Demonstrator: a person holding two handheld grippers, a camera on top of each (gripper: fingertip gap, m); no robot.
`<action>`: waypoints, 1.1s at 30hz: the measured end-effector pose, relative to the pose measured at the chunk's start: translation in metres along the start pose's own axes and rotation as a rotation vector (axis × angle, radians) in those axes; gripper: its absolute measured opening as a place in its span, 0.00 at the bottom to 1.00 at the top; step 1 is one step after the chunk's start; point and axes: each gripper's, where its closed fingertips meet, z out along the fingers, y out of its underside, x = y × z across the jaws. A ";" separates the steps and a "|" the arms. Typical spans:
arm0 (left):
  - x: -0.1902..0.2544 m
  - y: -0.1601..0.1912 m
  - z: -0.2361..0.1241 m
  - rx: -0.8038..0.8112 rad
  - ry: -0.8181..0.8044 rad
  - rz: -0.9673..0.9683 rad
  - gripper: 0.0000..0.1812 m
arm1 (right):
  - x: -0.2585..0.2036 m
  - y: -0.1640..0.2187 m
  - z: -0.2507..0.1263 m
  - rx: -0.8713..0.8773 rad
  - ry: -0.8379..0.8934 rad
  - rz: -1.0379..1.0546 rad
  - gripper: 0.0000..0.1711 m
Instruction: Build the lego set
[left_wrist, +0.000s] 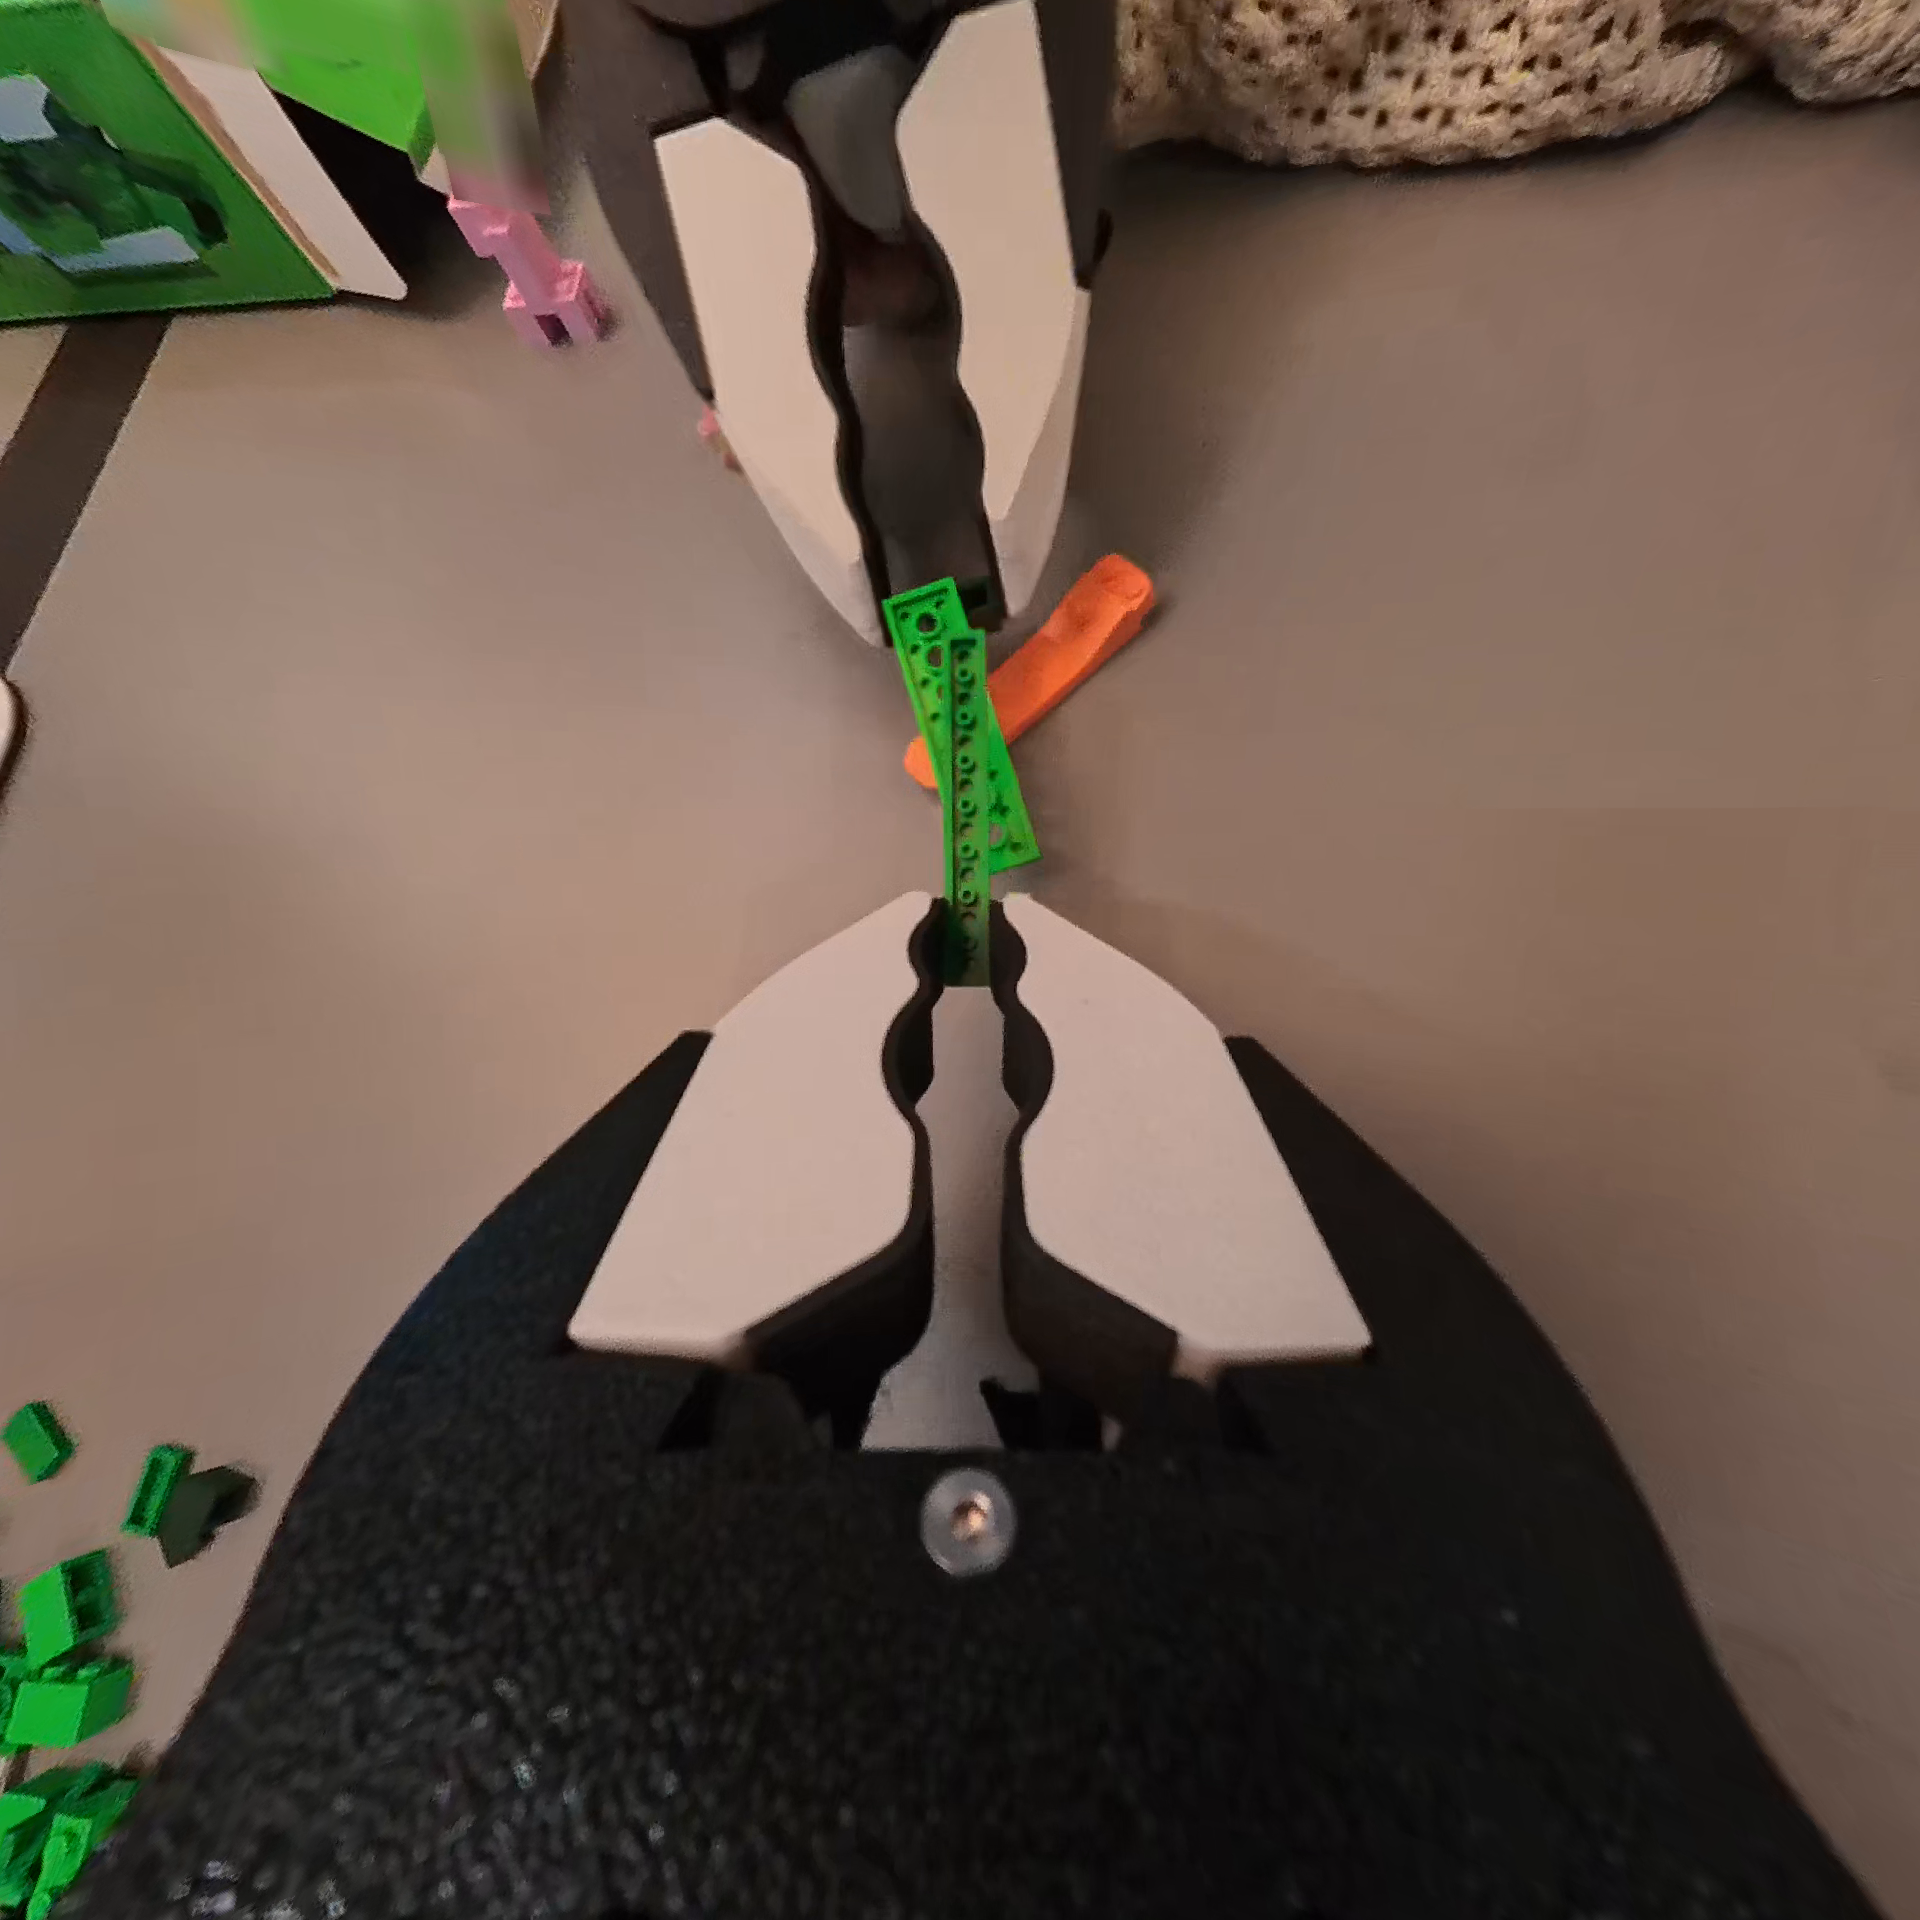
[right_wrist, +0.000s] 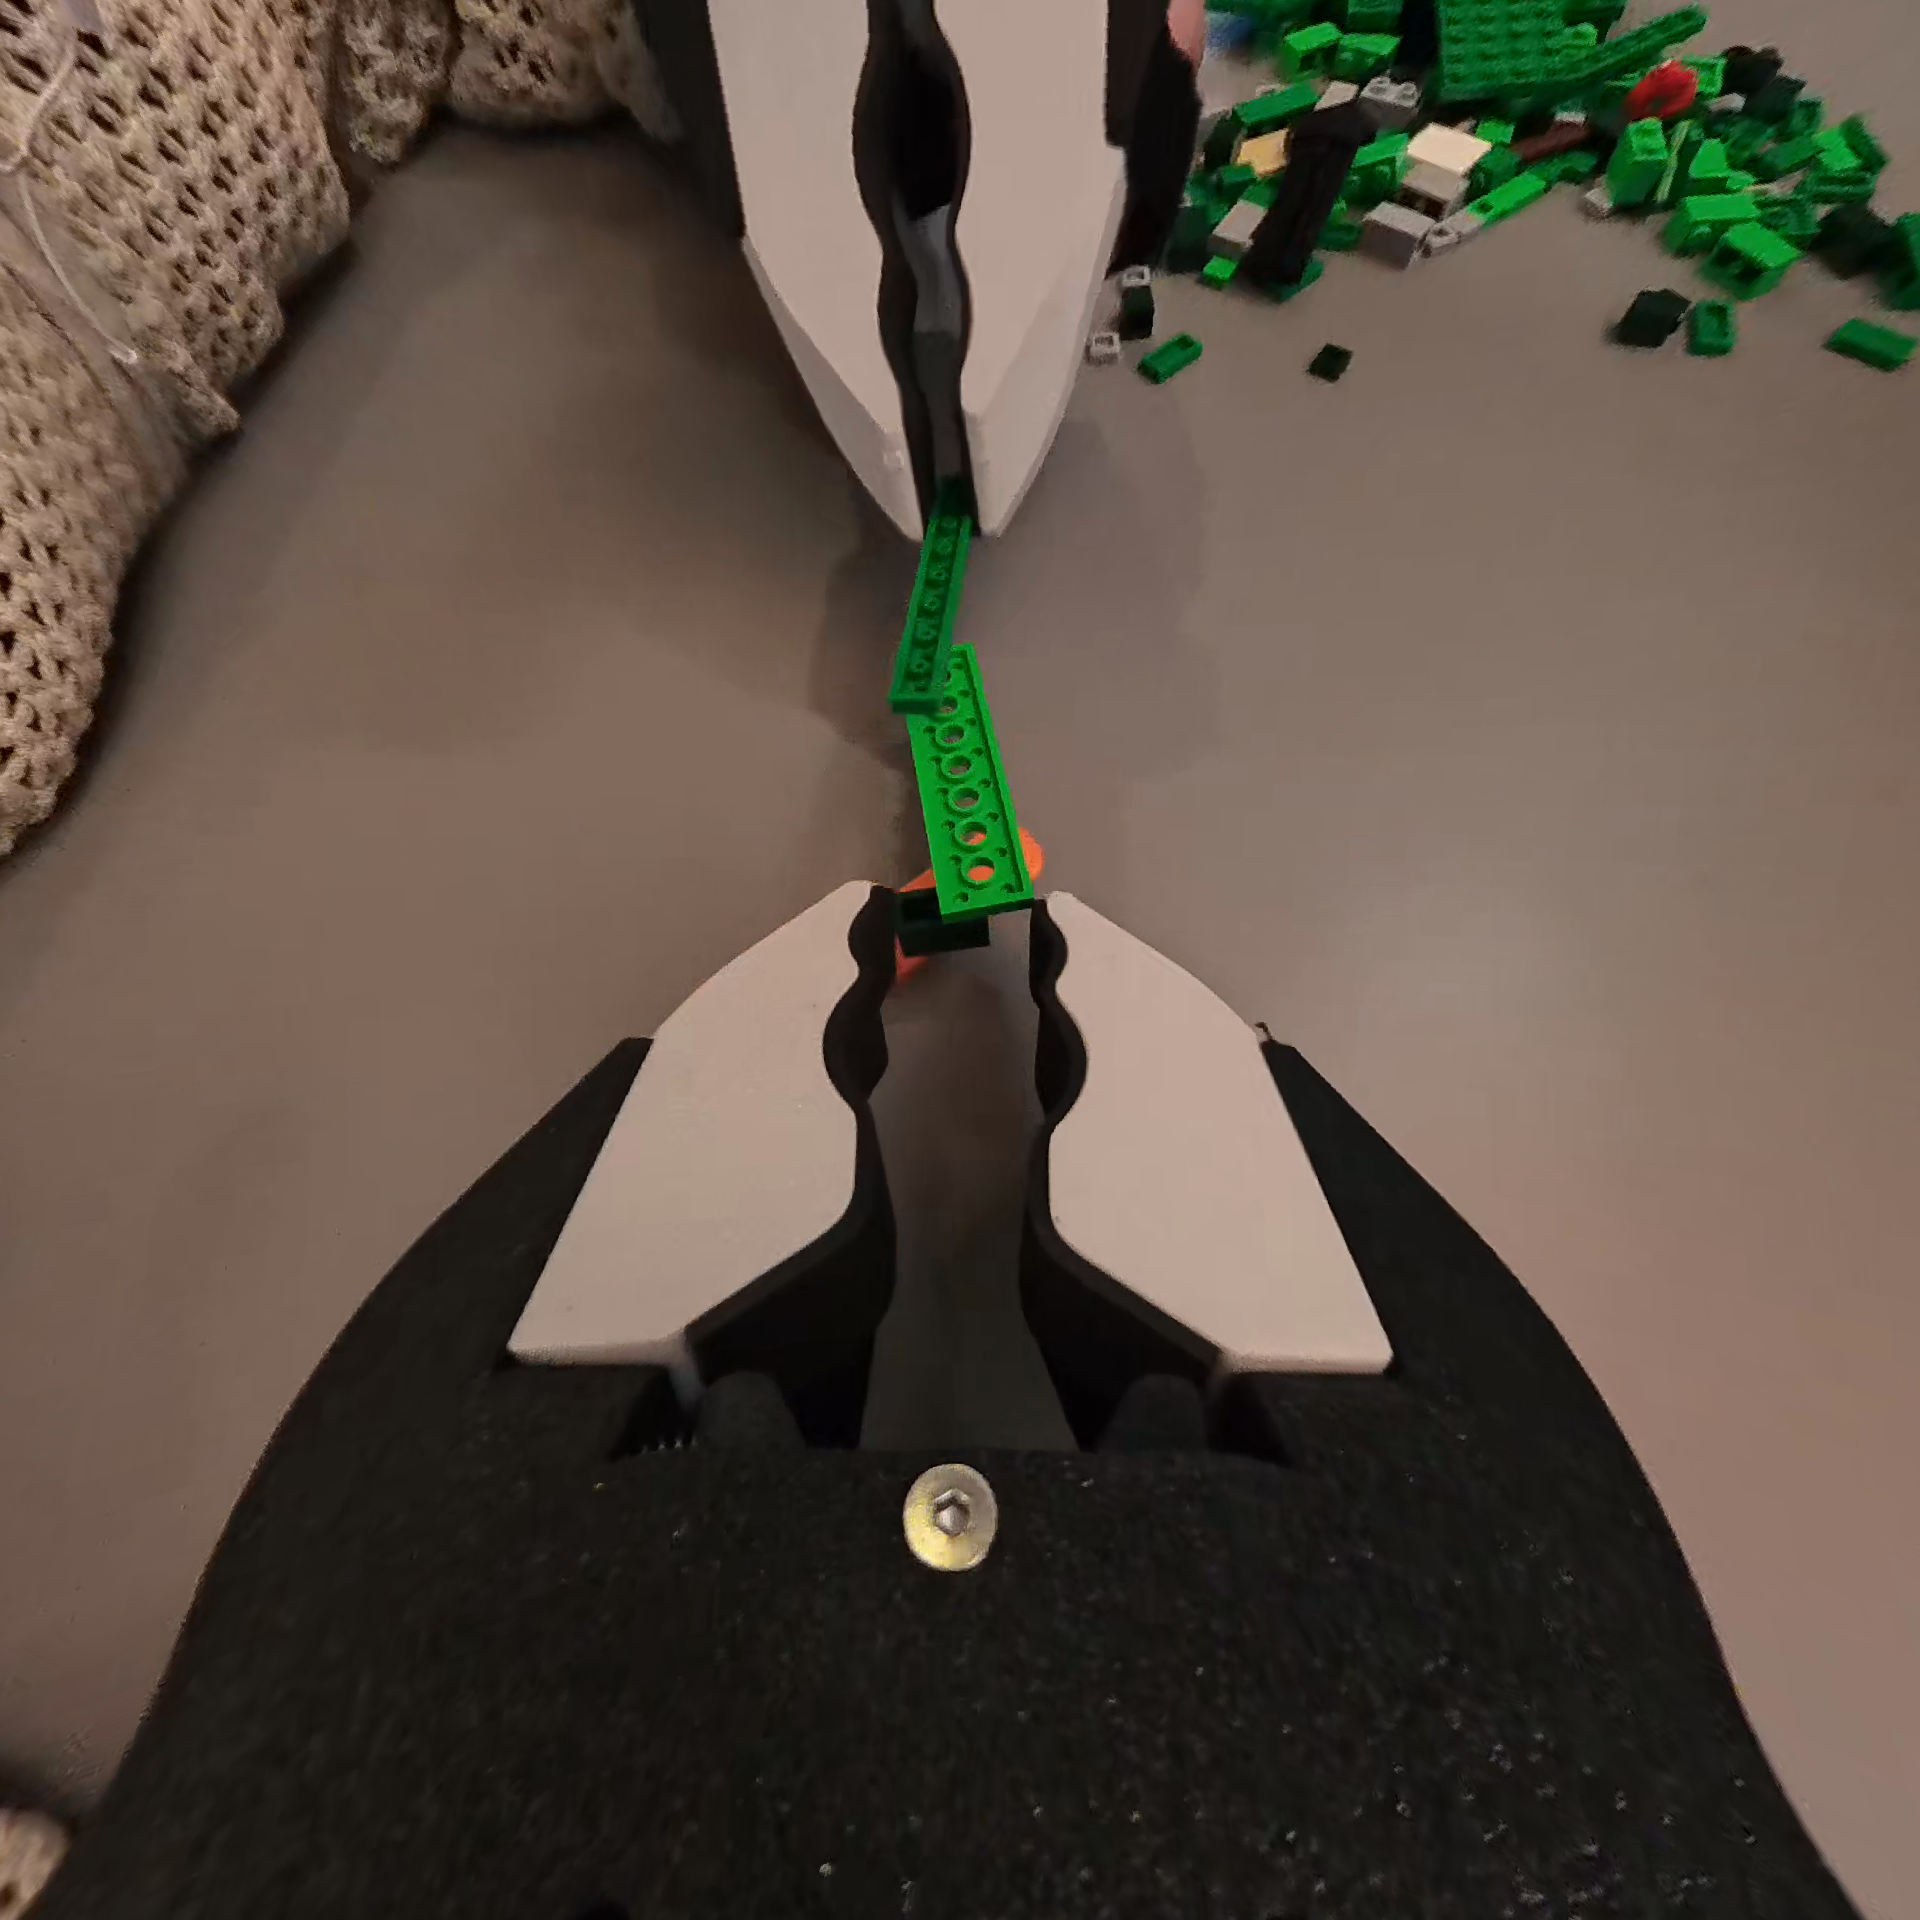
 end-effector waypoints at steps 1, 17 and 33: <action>0.001 -0.001 0.000 0.002 0.005 -0.002 0.04 | -0.002 0.001 0.001 -0.009 0.030 -0.007 0.14; 0.013 0.007 0.025 -0.031 -0.044 -0.041 0.03 | -0.008 0.006 0.017 -0.075 0.166 -0.025 0.15; 0.016 0.011 0.030 -0.058 -0.032 -0.073 0.03 | -0.013 0.008 0.016 -0.062 0.145 -0.043 0.19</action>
